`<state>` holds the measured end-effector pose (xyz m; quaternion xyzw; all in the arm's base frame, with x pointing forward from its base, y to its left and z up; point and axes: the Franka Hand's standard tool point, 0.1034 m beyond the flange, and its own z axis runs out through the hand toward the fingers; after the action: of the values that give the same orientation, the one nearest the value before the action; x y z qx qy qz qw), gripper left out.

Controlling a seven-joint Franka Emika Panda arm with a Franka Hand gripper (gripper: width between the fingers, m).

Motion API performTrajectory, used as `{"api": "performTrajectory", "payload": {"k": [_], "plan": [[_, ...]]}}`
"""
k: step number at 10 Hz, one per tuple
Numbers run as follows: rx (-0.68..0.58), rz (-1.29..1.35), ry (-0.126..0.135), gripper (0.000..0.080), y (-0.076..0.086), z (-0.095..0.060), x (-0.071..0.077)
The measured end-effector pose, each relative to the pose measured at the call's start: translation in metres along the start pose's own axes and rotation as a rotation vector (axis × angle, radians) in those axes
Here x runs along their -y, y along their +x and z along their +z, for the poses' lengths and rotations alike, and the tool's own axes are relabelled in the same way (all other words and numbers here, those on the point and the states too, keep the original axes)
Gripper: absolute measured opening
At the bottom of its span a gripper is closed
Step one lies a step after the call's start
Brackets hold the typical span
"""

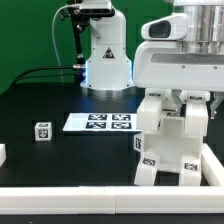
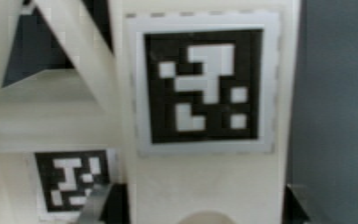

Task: Assemble chair

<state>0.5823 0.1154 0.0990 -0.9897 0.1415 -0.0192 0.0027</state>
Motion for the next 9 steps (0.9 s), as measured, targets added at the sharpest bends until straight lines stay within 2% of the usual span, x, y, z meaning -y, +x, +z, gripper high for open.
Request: {"api": "performTrajectory", "payload": {"k": [3,4,5,6,9], "plan": [[-0.030,-0.051,0.004,0.0292,0.026,0.000,0.006],[-0.037,-0.058,0.004,0.0471,0.031,0.000,0.009],[-0.046,-0.078,0.004,0.0471,0.035,0.001,0.012],[-0.052,-0.101,0.002,0.0614,0.038,0.005,0.010],[-0.052,-0.109,-0.002,0.0647,0.038,0.011,0.008]]}}
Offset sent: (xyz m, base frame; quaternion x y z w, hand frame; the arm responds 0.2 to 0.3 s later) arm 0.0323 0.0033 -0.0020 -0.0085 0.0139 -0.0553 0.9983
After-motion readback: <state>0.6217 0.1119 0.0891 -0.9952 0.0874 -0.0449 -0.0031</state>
